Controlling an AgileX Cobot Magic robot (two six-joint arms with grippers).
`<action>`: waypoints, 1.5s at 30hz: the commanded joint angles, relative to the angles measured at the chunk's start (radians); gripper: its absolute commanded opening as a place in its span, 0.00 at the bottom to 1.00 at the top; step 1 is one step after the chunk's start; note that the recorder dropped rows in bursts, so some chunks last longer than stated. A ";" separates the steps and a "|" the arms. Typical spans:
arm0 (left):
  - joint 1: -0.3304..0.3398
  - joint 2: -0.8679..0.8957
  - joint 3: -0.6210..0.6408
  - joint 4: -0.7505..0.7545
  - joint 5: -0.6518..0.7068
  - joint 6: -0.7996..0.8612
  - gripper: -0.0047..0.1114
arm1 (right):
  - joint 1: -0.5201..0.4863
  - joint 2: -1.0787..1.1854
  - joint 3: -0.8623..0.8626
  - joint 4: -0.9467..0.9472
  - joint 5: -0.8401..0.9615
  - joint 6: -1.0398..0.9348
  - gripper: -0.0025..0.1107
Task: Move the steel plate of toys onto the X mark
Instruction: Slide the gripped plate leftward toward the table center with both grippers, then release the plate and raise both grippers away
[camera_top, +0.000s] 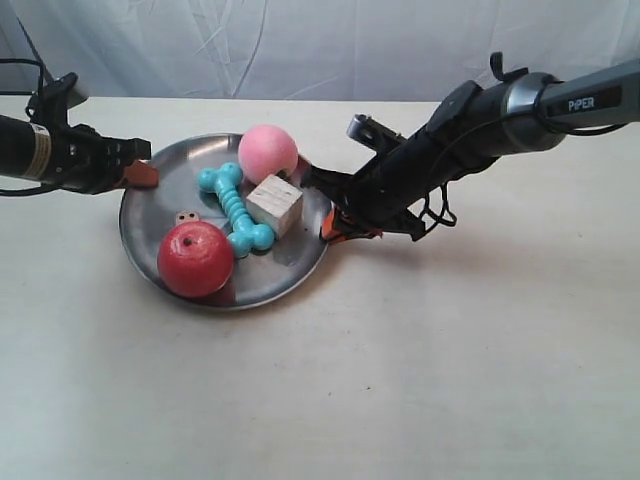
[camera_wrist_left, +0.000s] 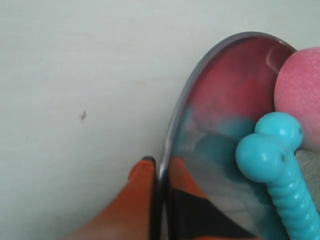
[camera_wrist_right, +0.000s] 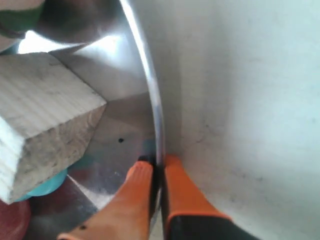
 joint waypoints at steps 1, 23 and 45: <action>-0.017 -0.007 0.054 -0.024 0.113 0.042 0.04 | 0.038 0.014 -0.012 0.010 0.099 -0.029 0.02; -0.017 -0.046 0.063 -0.024 0.160 0.069 0.32 | 0.019 -0.088 -0.012 -0.331 0.058 0.154 0.38; 0.029 -0.691 0.140 -0.024 0.011 0.073 0.04 | 0.008 -0.859 0.200 -0.685 -0.093 0.194 0.02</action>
